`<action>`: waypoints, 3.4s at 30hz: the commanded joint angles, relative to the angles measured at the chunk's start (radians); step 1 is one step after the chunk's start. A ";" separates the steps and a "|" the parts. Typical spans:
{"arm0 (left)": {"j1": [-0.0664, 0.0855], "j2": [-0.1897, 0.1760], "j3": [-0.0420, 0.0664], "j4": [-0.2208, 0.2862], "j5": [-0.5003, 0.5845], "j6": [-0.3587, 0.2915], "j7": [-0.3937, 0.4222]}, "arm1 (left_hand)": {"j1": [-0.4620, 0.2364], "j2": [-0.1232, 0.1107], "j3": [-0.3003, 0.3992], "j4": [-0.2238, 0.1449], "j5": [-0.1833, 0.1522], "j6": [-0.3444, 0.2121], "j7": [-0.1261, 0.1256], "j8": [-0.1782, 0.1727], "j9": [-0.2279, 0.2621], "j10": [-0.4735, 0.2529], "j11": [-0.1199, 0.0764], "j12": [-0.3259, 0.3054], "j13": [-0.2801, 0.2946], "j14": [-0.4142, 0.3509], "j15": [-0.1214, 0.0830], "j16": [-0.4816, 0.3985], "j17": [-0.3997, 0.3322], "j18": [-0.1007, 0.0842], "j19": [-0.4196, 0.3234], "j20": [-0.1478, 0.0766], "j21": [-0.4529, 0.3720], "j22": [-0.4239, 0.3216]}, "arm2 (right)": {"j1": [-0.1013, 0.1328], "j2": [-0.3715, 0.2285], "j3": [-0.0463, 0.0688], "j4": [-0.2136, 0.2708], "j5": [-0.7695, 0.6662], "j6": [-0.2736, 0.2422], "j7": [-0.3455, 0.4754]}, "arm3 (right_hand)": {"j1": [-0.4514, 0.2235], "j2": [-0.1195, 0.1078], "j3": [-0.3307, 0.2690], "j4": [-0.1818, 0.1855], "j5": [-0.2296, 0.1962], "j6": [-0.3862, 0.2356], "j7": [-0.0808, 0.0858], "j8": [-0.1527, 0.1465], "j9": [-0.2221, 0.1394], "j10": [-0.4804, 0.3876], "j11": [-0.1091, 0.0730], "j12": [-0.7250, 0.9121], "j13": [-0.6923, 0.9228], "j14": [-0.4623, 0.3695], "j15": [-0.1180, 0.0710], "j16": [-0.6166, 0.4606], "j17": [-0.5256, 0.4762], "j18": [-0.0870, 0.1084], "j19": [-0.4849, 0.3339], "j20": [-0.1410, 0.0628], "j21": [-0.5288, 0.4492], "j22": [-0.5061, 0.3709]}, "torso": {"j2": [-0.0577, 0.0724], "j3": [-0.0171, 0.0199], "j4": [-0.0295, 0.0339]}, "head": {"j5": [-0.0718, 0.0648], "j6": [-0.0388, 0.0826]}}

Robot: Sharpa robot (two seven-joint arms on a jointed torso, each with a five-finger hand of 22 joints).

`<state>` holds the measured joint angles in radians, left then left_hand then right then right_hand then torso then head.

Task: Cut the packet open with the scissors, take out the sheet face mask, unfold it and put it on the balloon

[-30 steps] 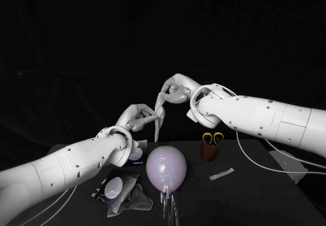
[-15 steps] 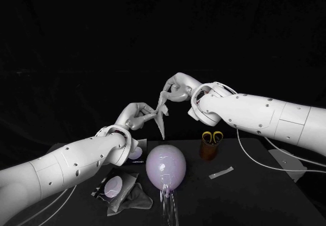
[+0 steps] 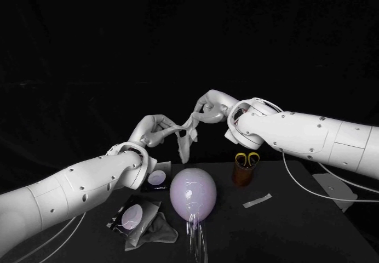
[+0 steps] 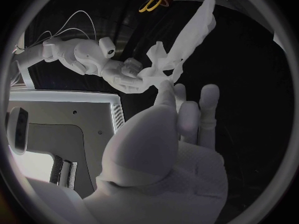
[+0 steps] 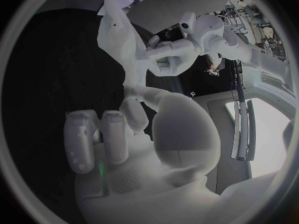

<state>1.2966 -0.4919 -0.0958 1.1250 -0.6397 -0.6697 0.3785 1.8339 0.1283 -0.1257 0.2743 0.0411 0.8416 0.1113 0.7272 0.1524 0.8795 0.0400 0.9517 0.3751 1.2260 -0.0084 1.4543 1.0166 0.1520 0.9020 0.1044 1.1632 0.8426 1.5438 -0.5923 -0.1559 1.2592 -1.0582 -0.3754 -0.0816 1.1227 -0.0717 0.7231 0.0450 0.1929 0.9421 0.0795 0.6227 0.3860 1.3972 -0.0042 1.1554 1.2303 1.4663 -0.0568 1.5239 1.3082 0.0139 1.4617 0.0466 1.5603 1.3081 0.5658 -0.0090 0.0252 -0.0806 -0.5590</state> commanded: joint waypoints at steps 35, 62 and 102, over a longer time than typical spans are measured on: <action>0.136 -0.093 0.020 0.088 -0.128 0.312 -0.100 | -0.028 -0.038 0.142 0.015 0.009 0.020 -0.002 -0.002 0.037 0.026 -0.007 0.007 -0.006 0.102 -0.008 0.050 0.147 -0.005 0.080 -0.002 0.073 0.106 | -0.017 -0.148 -0.014 0.127 0.015 0.026 0.209 | 0.022 0.010 0.080 -0.081 -0.133 -0.004 0.002 -0.019 -0.009 0.007 0.008 -0.001 0.021 0.088 0.002 -0.013 0.210 -0.008 0.095 0.006 -0.013 0.254 | 0.000 -0.0003 0.0007 | 0.005 0.001; 0.148 -0.310 0.023 0.390 0.049 0.526 -0.289 | -0.296 -0.270 0.695 -0.051 0.008 0.040 -0.008 -0.010 0.107 0.063 -0.015 0.047 -0.008 0.138 -0.015 0.070 0.193 -0.009 0.097 -0.006 0.111 0.138 | -0.007 -0.329 -0.015 0.381 -0.073 0.212 0.134 | 0.035 0.007 0.074 -0.088 -0.142 -0.004 0.002 -0.023 -0.010 0.010 0.008 0.001 0.026 0.087 0.002 -0.017 0.207 -0.009 0.097 0.007 -0.009 0.256 | -0.031 0.0030 0.0009 | -0.001 -0.034; 0.069 -0.435 -0.041 0.575 0.169 0.705 -0.432 | -0.406 -0.296 0.811 -0.137 0.008 0.037 -0.008 -0.004 0.135 0.064 -0.017 0.054 -0.011 0.145 -0.018 0.069 0.190 -0.015 0.133 -0.010 0.130 0.163 | -0.118 -0.456 -0.069 0.582 0.064 0.328 0.128 | 0.049 0.014 0.052 -0.080 -0.143 -0.012 0.007 -0.034 -0.015 -0.014 0.012 -0.060 -0.013 0.076 0.005 -0.053 0.178 0.002 0.072 0.010 -0.051 0.241 | -0.061 0.0042 0.0003 | 0.000 -0.168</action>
<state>1.3710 -0.9343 -0.1380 1.7079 -0.4842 0.0507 -0.0350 1.4337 -0.1714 0.6808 0.1376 0.0457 0.8782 0.0949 0.7195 0.2511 0.9387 0.0243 0.9992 0.3650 1.3639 -0.0270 1.5238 1.2034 0.1538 1.0296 0.0932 1.2860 1.0047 1.4308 -1.0522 -0.2243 1.8489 -0.9846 -0.0329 0.0755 1.1614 -0.0549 0.7313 0.0148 0.0465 0.9286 0.0929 0.5906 0.3698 1.3895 0.0058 1.1012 1.2183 1.4645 -0.0550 1.4774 1.3074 0.0140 1.4584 0.0541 1.5121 1.3081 0.5035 -0.0046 0.0263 -0.0776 -0.7157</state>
